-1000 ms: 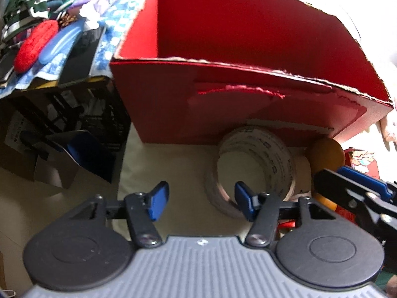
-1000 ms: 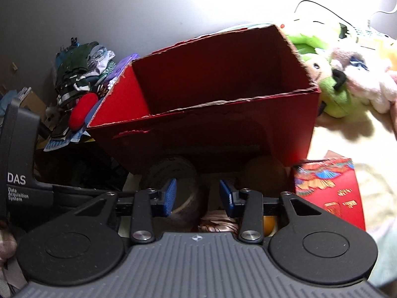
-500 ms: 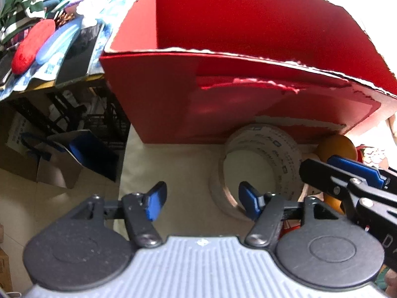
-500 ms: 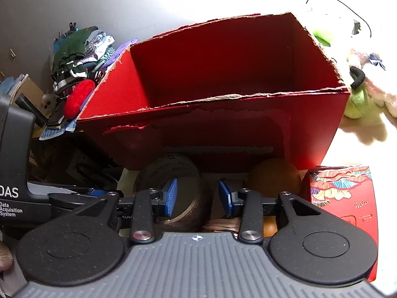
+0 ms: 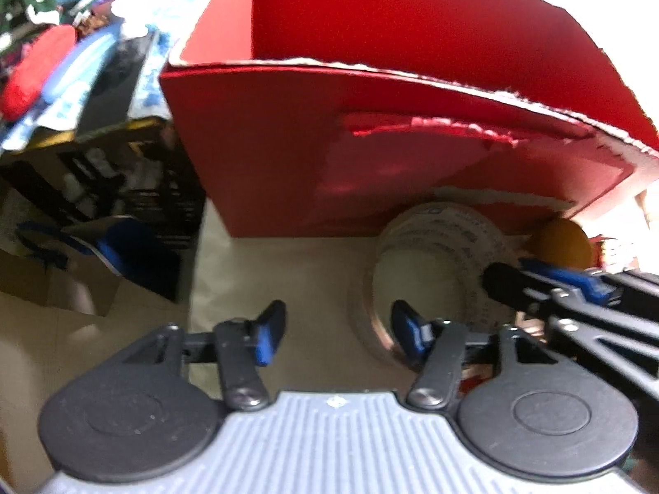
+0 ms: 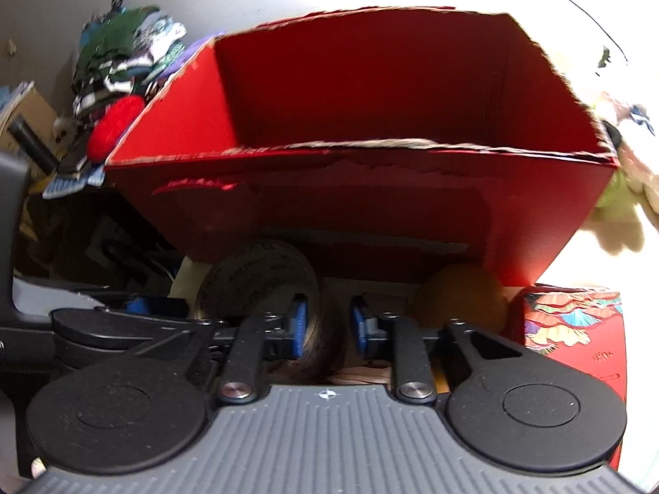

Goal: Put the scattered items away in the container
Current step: 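Close the right gripper on the rim of the tape roll and lift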

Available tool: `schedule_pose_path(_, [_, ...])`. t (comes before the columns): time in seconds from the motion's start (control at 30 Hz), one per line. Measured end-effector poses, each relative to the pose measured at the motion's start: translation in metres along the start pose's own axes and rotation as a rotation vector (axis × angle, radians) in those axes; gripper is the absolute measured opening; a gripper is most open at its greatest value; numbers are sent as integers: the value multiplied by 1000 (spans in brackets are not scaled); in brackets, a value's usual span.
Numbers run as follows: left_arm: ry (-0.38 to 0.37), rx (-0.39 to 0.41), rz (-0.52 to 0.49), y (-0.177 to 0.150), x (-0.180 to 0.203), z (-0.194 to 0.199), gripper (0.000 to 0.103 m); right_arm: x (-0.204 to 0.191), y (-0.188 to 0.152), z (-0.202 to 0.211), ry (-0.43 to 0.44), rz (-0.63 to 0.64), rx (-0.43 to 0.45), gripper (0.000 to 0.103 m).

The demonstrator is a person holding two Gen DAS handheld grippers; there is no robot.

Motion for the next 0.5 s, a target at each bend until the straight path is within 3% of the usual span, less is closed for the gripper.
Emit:
schedule_pose_path(0.07, [-52, 2, -6, 1, 2, 0, 33, -2, 2, -2, -7, 10, 2, 12])
schedule_pose_path(0.1, [-75, 2, -9, 1, 4, 1, 29, -1, 3, -3, -6, 7, -1, 12])
schedule_pose_path(0.23, [-67, 0, -47, -3, 9, 3, 21, -1, 1, 3, 8, 3, 8, 11])
schedule_pose_path(0.37, [-95, -10, -91, -18, 12, 24, 21, -13, -2, 27, 19, 41, 44, 12])
schedule_pose_path(0.5, [-94, 92, -174, -25, 11, 68, 21, -28, -8, 66, 20, 99, 117, 12])
Point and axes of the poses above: each gripper's, at about its wrist camera, not at the fingertips, and z roughly against the way its jaws point, x to its right, y to its top, the point moved 8 cm from there along -z, roughly the way its jaws point, and after that the axes turned 11 degrees about -x, right-handed, at the moved point
